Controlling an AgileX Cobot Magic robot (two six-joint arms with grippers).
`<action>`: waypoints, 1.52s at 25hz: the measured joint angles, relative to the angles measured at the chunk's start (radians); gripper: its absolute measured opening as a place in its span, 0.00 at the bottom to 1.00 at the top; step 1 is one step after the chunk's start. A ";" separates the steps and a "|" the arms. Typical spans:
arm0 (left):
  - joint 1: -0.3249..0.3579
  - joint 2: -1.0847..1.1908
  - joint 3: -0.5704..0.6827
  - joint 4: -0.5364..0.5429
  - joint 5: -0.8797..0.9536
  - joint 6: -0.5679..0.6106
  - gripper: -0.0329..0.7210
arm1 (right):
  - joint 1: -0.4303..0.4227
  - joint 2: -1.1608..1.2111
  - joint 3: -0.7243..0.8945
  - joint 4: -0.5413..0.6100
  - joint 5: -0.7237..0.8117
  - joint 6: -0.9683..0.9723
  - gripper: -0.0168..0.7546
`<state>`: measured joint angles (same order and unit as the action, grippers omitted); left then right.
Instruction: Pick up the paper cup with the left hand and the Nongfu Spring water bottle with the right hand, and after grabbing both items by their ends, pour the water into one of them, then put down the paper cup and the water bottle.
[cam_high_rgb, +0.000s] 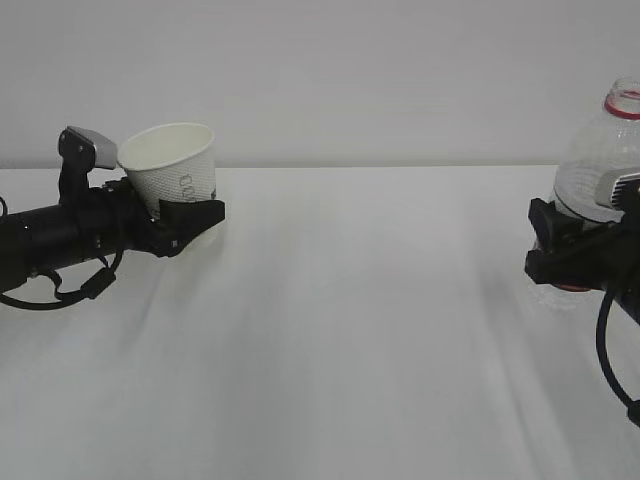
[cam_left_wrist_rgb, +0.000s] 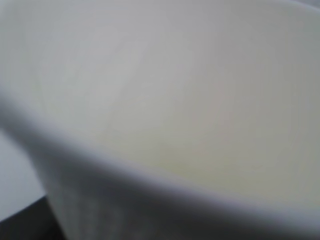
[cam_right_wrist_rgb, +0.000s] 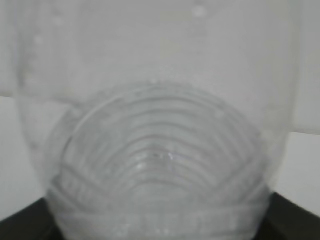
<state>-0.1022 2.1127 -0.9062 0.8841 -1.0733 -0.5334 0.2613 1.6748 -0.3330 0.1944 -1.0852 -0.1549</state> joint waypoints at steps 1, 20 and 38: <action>-0.003 0.000 0.000 0.014 -0.007 -0.003 0.76 | 0.000 0.000 0.000 0.000 0.000 0.000 0.66; -0.267 0.000 0.000 -0.005 0.019 -0.017 0.75 | 0.000 0.000 0.000 0.002 0.000 0.000 0.66; -0.500 0.000 0.000 -0.024 0.101 -0.017 0.75 | 0.000 0.000 0.000 -0.031 0.000 0.004 0.66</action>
<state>-0.6026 2.1127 -0.9062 0.8596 -0.9723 -0.5504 0.2613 1.6748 -0.3330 0.1639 -1.0852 -0.1510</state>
